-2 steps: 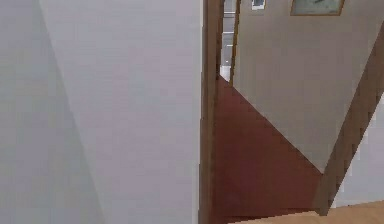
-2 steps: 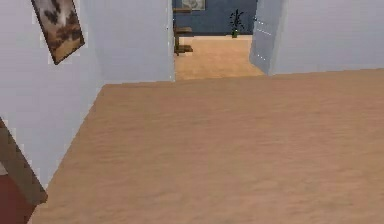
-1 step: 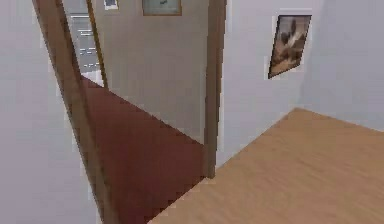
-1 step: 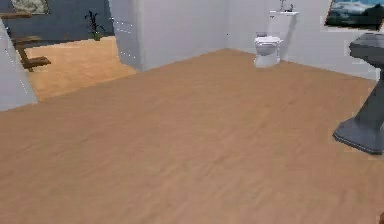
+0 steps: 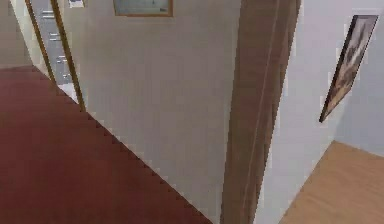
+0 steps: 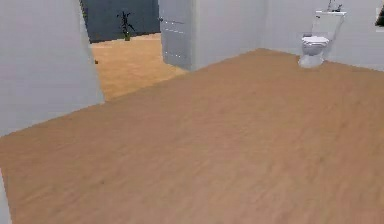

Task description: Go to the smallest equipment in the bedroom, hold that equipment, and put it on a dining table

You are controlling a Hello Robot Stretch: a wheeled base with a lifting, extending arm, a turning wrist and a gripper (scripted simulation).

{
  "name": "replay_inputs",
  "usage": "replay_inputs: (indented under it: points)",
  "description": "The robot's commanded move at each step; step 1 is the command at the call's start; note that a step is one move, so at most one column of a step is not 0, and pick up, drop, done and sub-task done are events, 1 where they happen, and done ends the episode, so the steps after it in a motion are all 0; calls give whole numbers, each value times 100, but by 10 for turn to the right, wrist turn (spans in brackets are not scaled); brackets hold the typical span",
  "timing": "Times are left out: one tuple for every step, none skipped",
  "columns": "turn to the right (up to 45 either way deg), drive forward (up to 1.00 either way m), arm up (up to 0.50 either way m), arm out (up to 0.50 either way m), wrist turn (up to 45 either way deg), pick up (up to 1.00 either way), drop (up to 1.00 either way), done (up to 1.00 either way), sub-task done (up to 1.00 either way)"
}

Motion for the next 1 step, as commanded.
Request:
replay_inputs:
  points:
    - [-360, 0, 0, 0, 0, 0, 0, 0, 0]
